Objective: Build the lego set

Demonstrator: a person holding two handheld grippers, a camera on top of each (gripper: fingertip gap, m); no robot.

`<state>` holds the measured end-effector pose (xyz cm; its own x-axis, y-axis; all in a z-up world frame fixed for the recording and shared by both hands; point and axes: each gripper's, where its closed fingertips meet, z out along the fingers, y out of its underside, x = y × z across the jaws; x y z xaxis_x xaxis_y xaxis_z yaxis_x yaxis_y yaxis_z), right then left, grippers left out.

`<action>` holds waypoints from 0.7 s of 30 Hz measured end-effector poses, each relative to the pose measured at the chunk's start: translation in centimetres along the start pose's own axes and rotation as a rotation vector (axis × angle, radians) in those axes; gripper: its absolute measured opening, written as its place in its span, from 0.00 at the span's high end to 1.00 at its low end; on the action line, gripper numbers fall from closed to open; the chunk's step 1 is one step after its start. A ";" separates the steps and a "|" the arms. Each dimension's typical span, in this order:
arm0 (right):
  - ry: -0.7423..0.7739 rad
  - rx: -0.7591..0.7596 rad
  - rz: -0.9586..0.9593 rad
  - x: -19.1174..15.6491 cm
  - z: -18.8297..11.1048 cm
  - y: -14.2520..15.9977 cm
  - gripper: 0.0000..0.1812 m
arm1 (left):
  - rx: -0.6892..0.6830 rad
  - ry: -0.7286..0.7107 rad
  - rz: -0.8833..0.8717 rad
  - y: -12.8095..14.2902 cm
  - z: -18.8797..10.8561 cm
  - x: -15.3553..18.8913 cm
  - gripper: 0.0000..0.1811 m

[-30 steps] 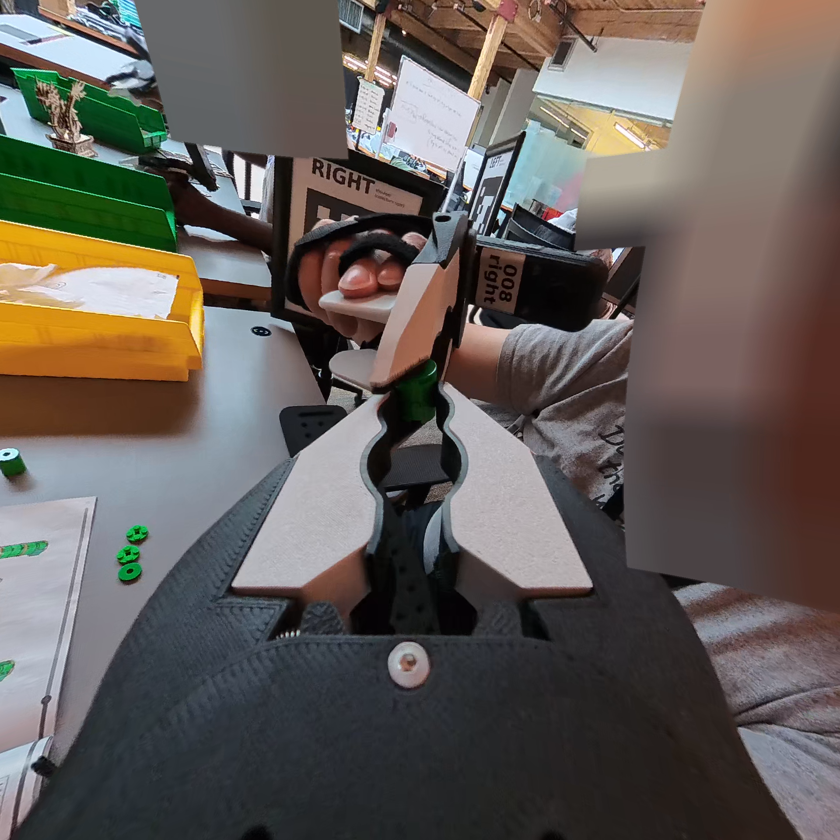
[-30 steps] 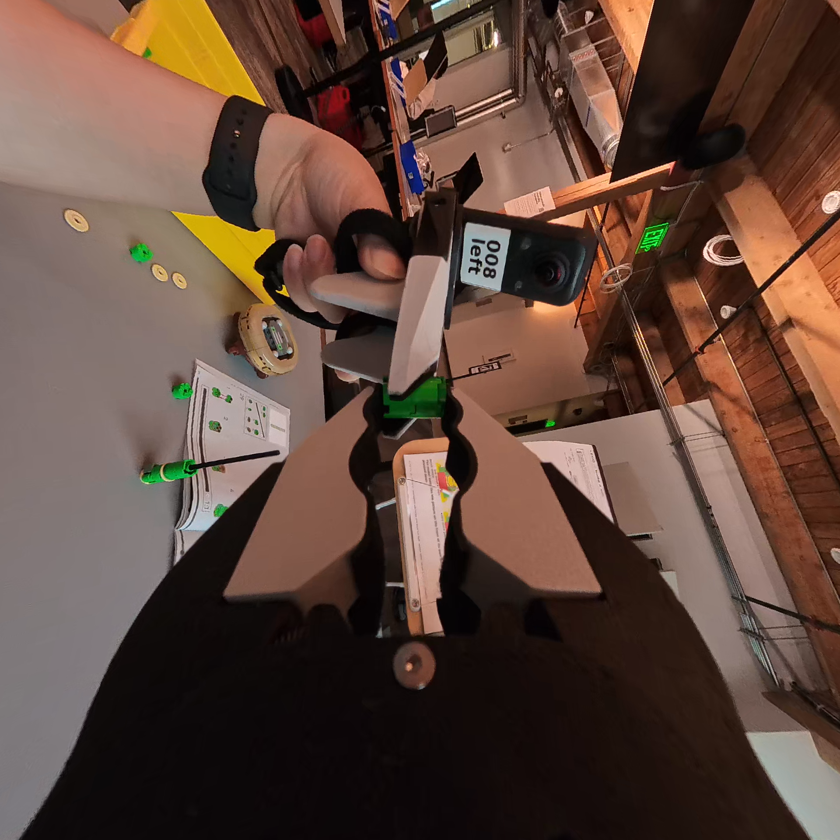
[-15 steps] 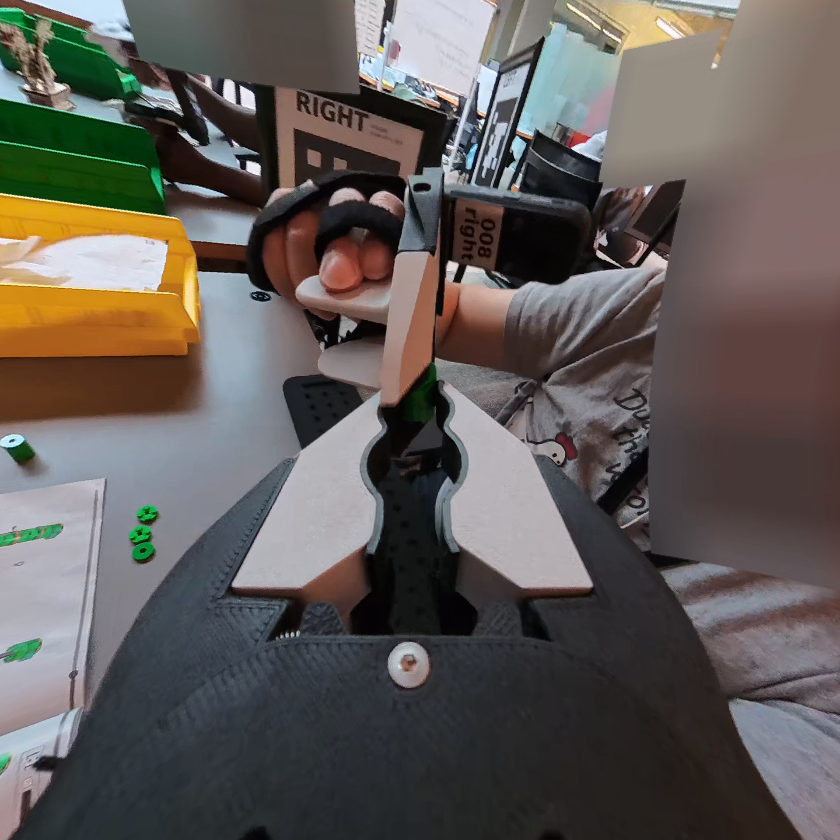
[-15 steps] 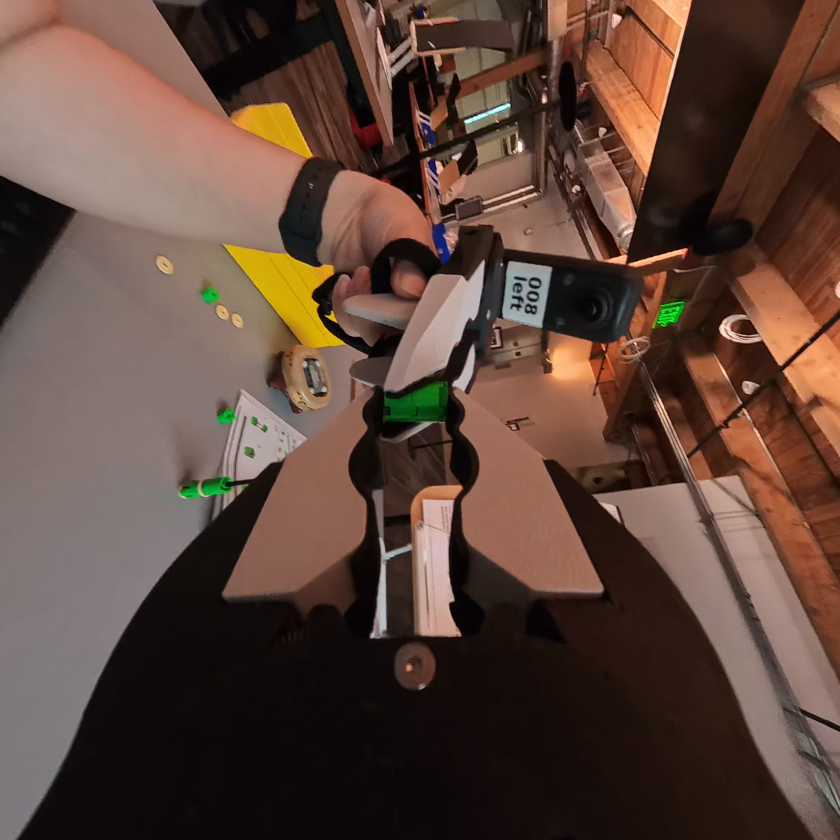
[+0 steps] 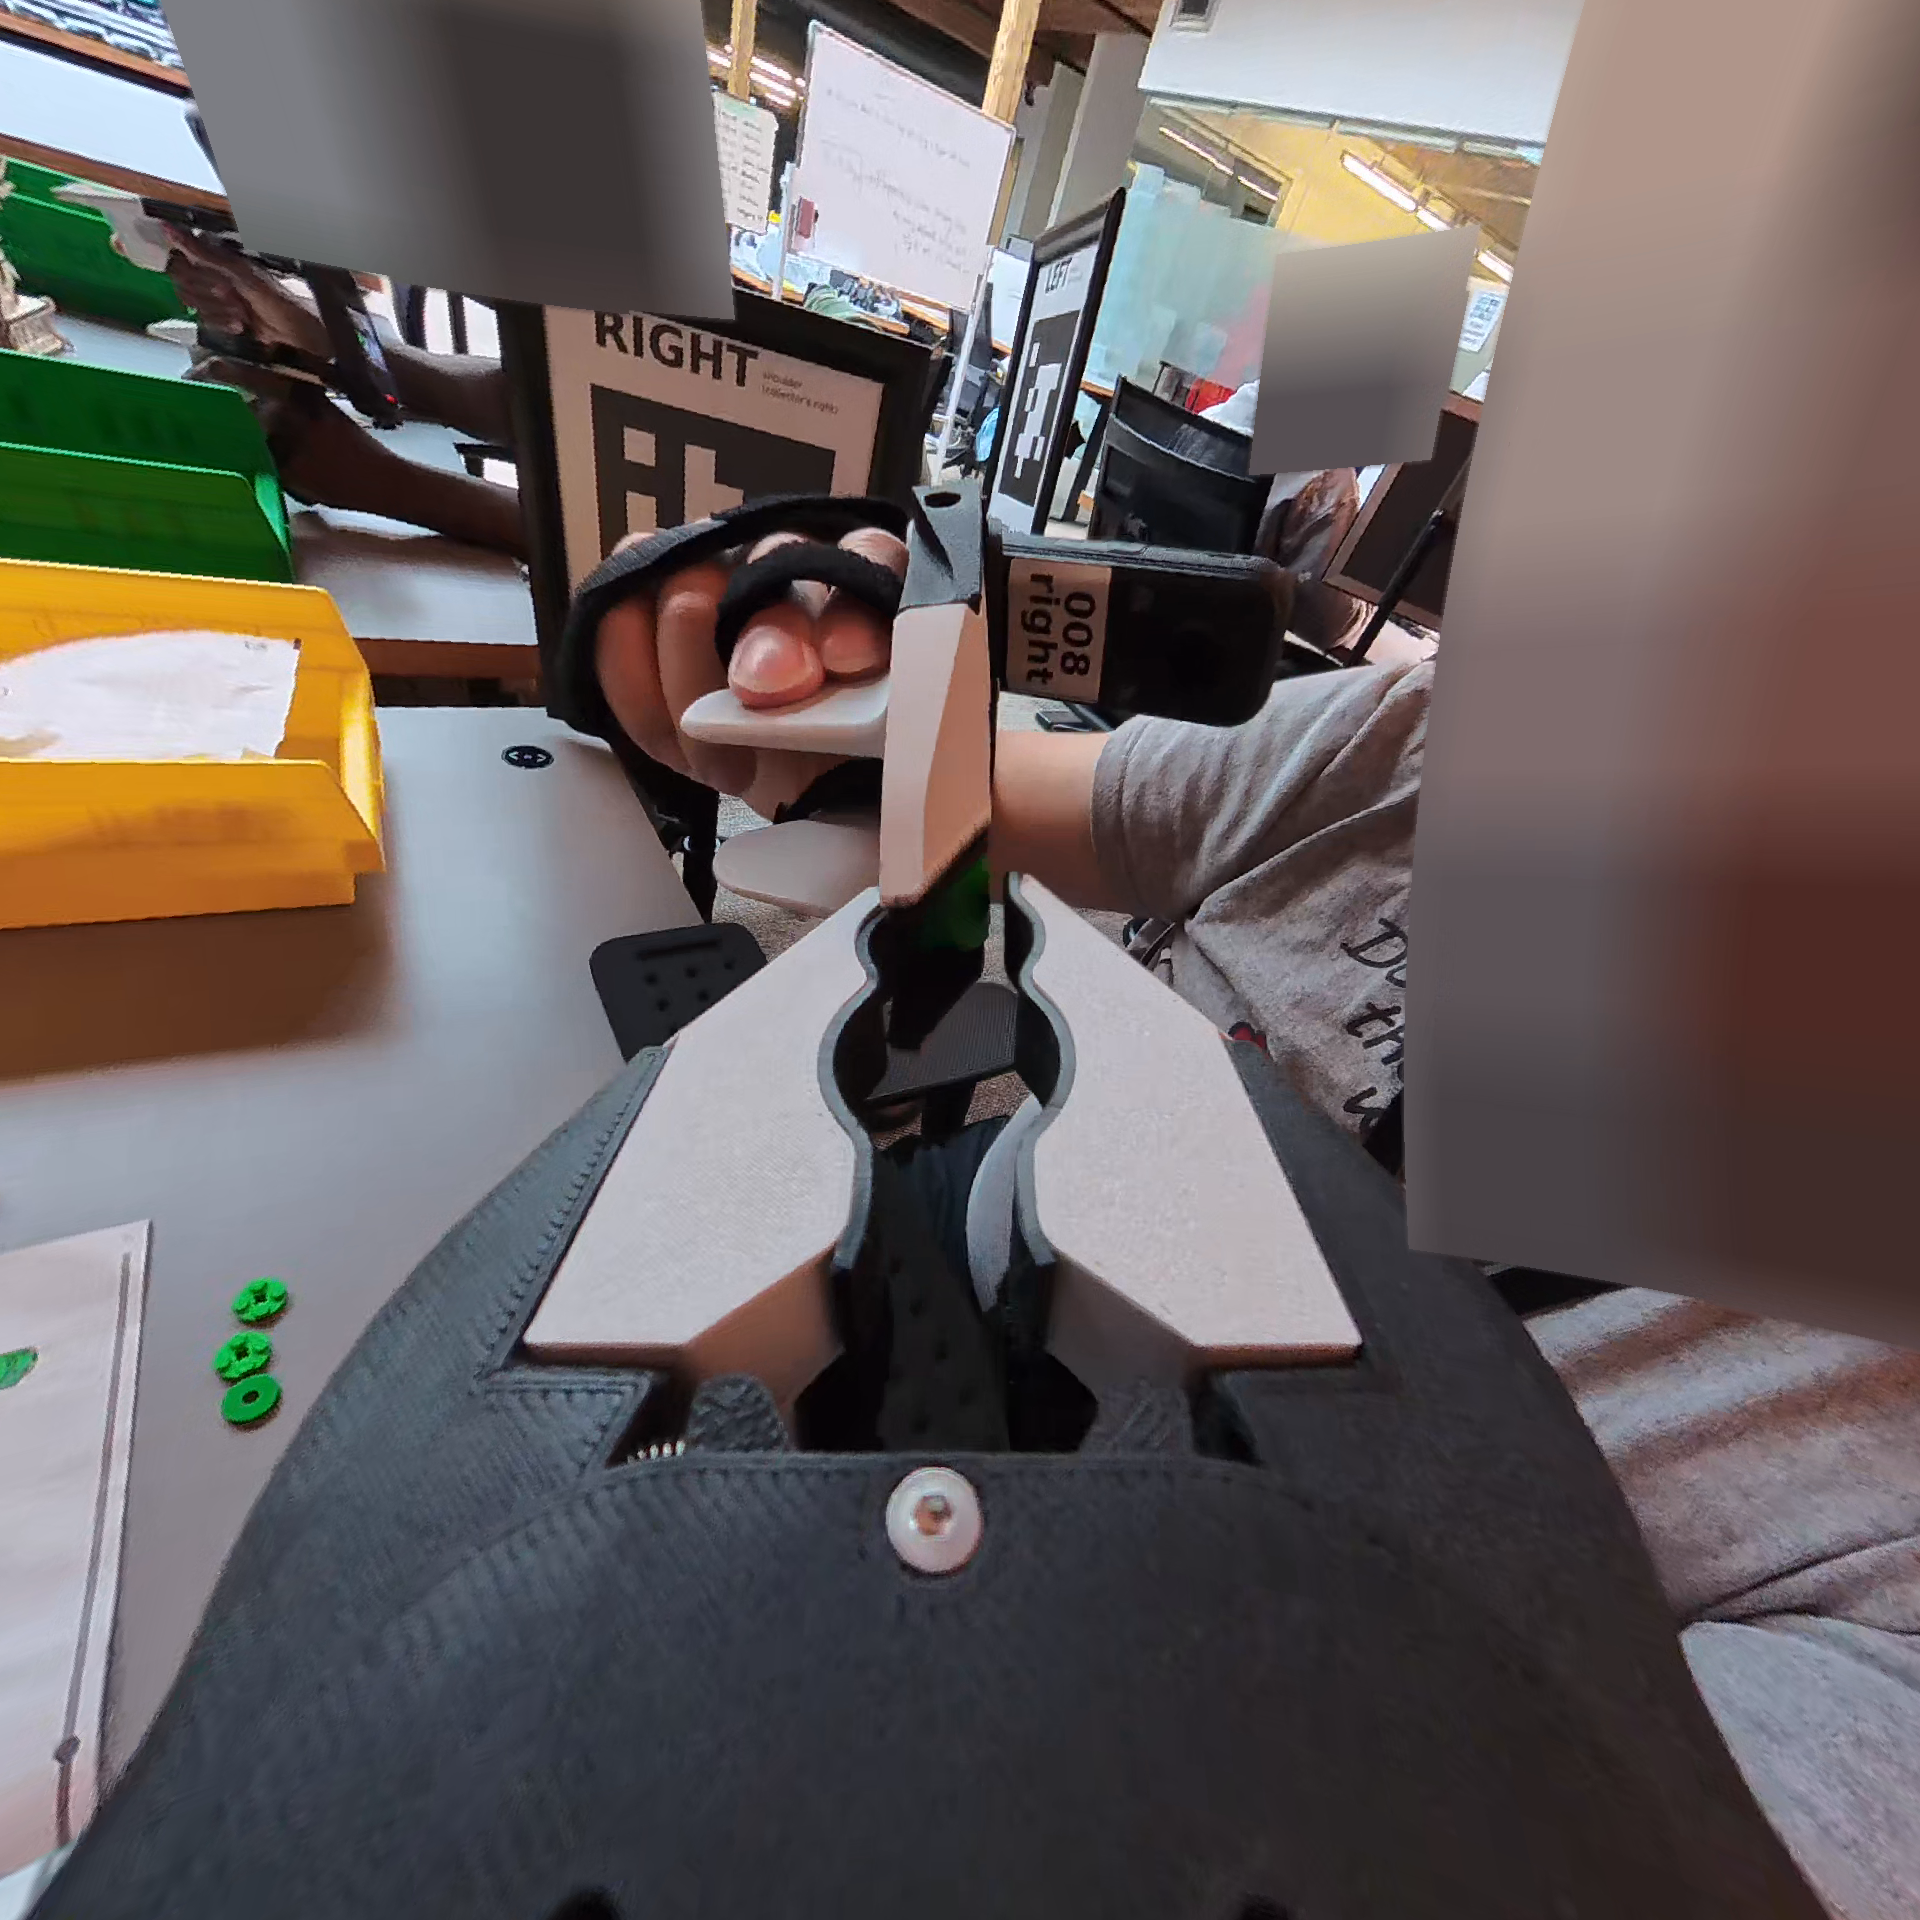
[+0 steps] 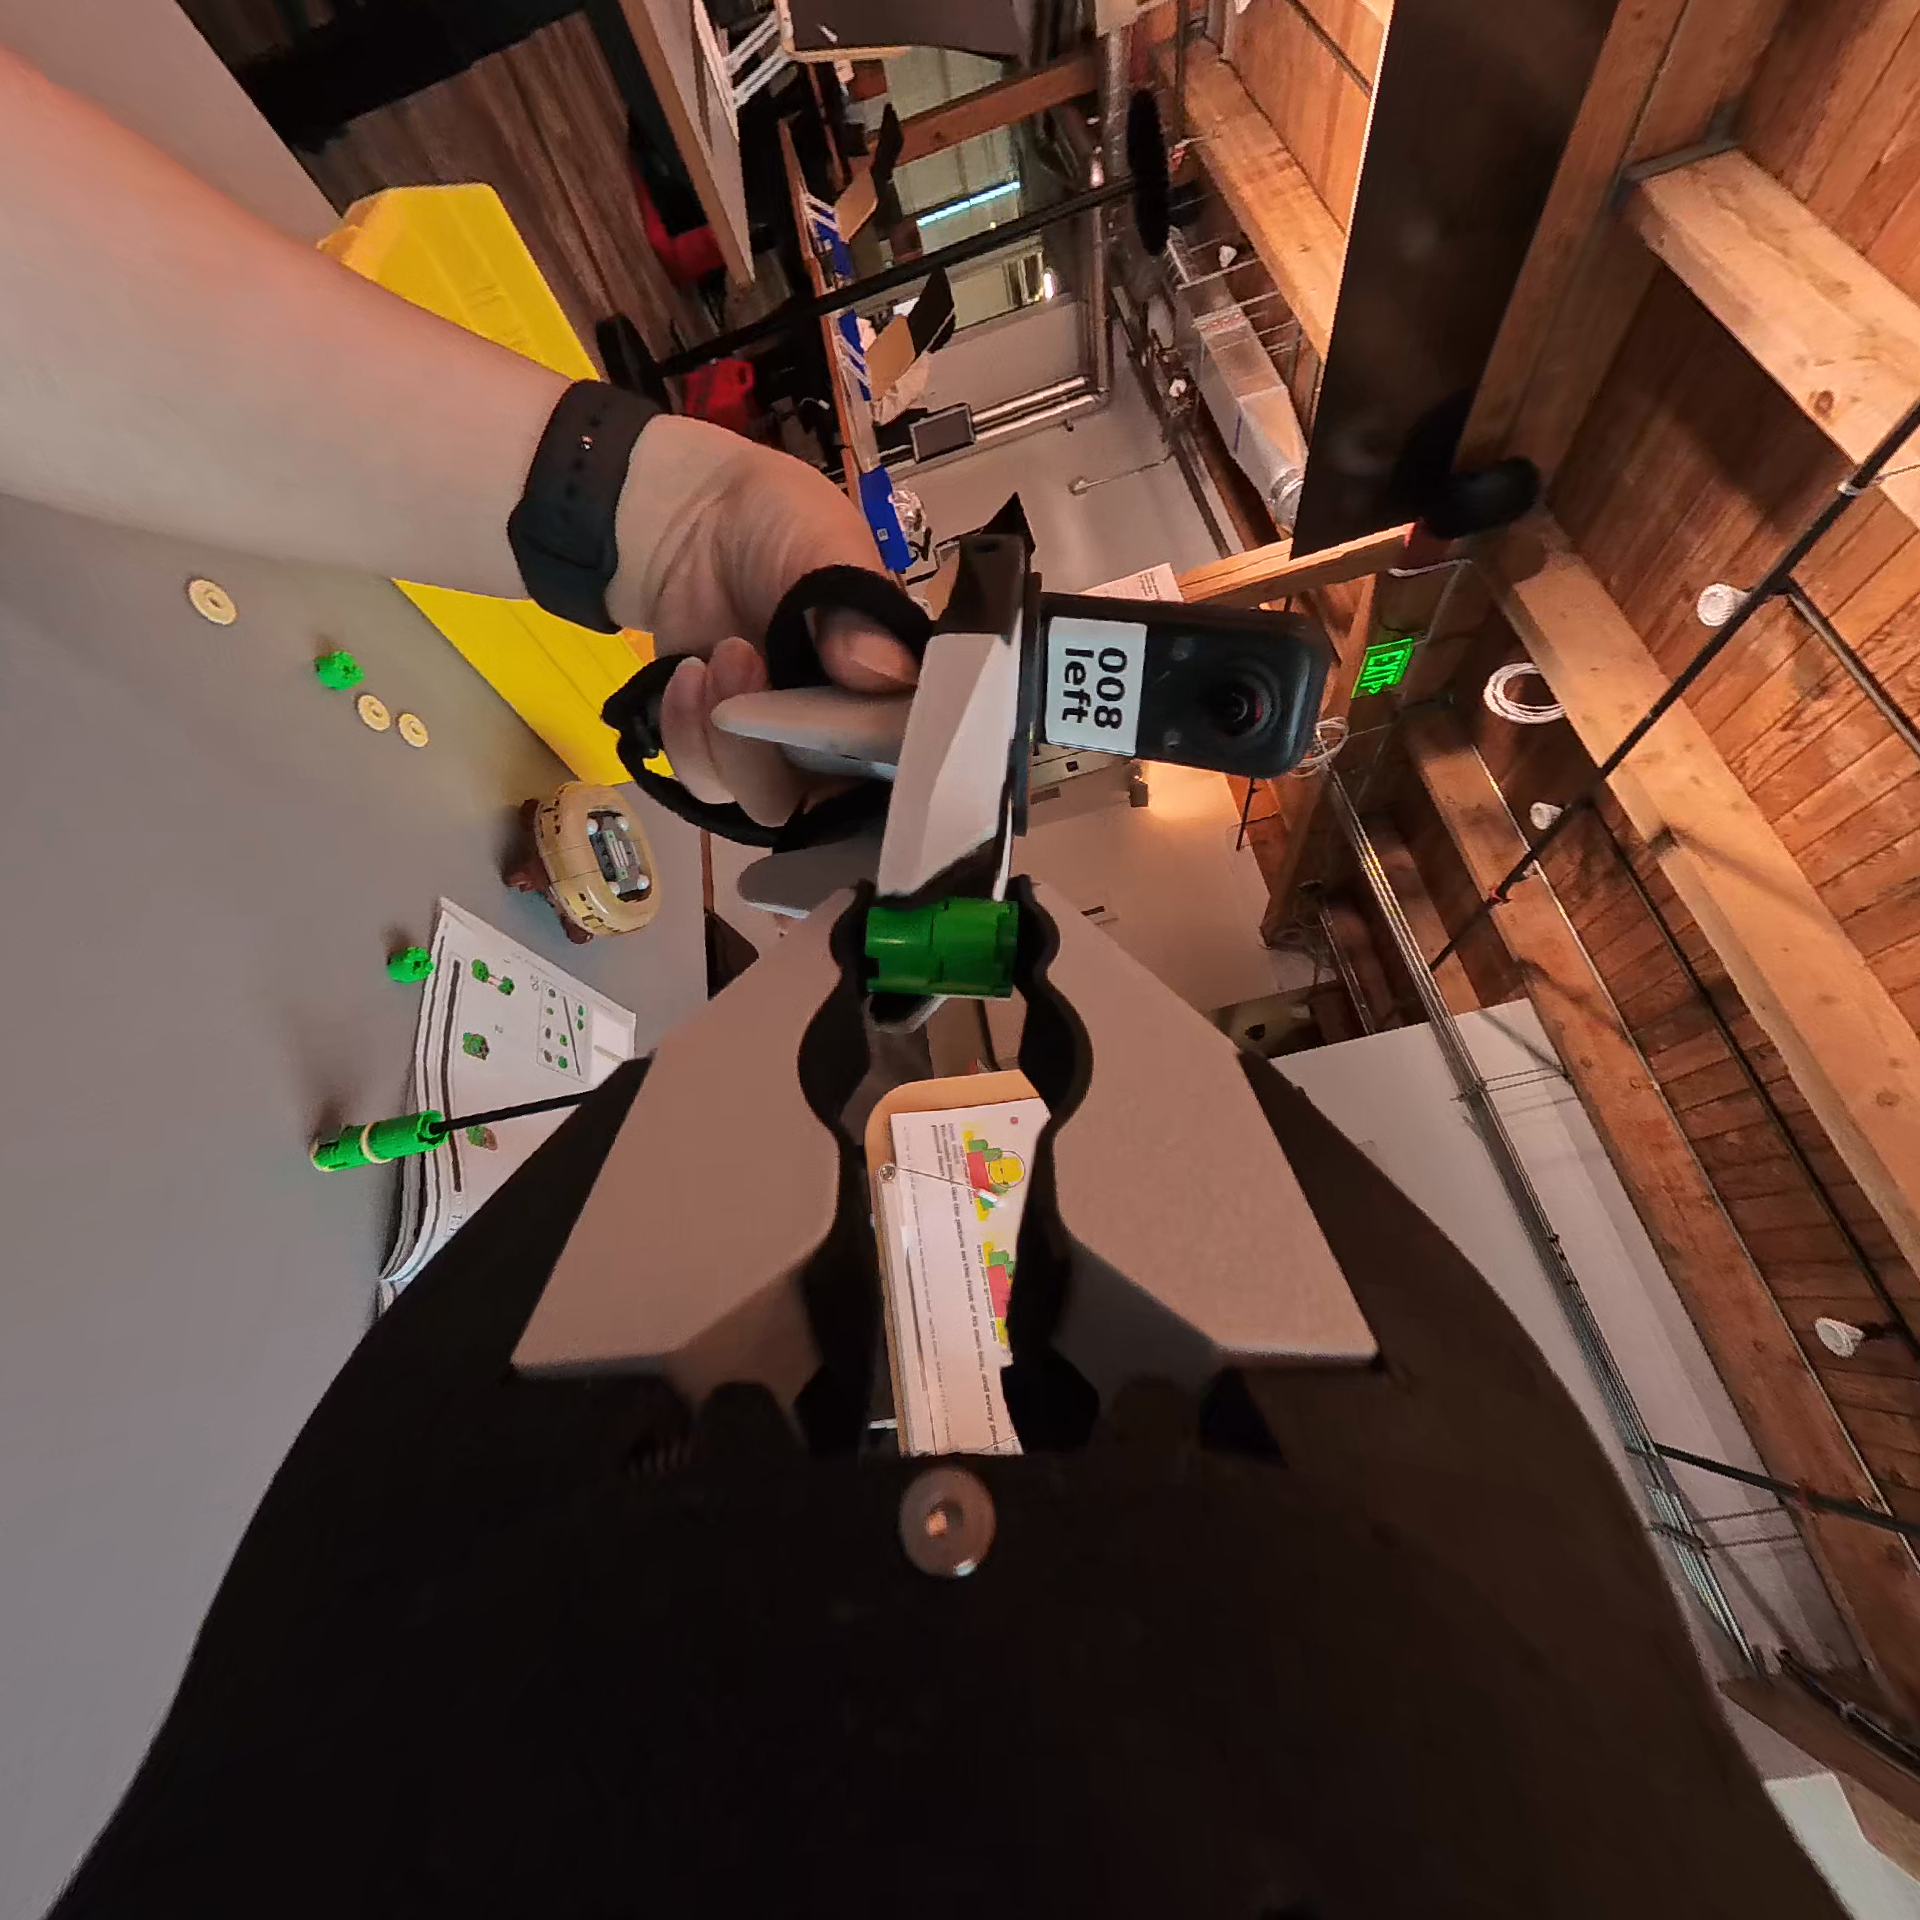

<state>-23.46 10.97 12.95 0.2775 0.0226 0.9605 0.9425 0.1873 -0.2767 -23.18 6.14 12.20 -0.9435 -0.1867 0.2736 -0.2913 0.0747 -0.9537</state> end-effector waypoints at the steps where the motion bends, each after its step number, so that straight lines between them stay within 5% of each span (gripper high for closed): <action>1: 0.009 0.001 0.001 0.1 -0.1 0.0 0.87 | 0.002 -0.003 0.006 -0.1 0.1 0.0 0.92; 21: 0.038 0.082 0.135 0.5 -0.7 -1.3 0.88 | -0.004 0.041 0.060 -0.4 0.3 1.6 0.93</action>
<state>-24.37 10.07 13.74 0.4091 0.0164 0.9124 0.8782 0.2646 -0.3985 -24.48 5.53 13.01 -0.9648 -0.1420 0.2212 -0.2349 0.0885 -0.9680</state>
